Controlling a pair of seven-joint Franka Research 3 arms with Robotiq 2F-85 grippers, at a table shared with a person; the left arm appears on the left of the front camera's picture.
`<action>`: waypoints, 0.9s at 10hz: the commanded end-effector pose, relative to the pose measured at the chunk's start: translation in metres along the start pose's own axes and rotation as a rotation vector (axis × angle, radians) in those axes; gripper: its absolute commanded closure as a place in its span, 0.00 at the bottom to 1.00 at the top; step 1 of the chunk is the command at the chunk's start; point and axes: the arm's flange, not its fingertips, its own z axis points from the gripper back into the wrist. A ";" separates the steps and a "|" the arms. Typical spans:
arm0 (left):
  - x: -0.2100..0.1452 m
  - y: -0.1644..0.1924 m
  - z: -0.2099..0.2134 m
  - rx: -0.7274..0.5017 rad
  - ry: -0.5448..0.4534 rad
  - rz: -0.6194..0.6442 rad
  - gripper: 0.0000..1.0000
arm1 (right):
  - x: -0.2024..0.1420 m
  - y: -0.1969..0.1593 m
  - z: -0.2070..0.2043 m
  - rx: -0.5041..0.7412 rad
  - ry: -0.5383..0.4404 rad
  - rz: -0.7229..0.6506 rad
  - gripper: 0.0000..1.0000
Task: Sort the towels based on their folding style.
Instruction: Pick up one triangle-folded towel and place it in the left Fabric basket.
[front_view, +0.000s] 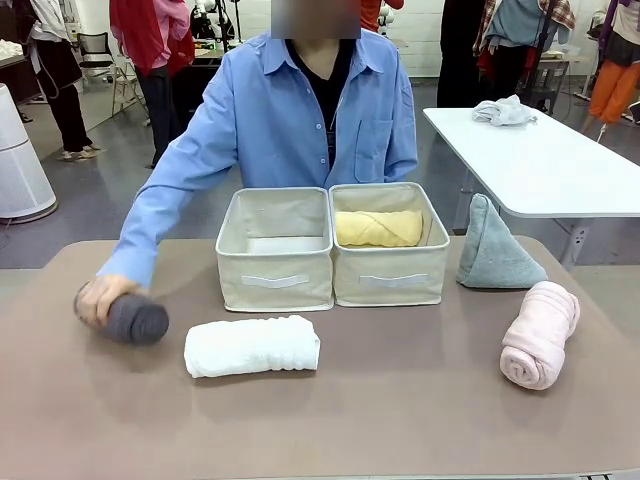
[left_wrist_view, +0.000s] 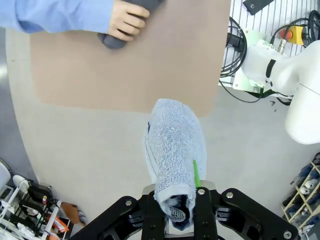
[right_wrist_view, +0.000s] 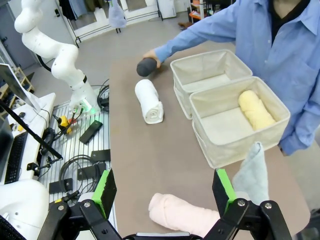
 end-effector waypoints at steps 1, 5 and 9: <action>0.001 -0.002 0.000 0.015 -0.028 0.014 0.83 | 0.001 0.001 -0.001 0.003 -0.003 -0.001 0.00; 0.013 0.013 -0.004 0.005 -0.048 -0.003 0.83 | 0.001 0.001 -0.001 0.003 -0.003 -0.001 0.00; 0.045 0.020 0.007 0.081 -0.116 -0.032 0.83 | 0.001 0.001 -0.001 0.003 -0.003 -0.001 0.00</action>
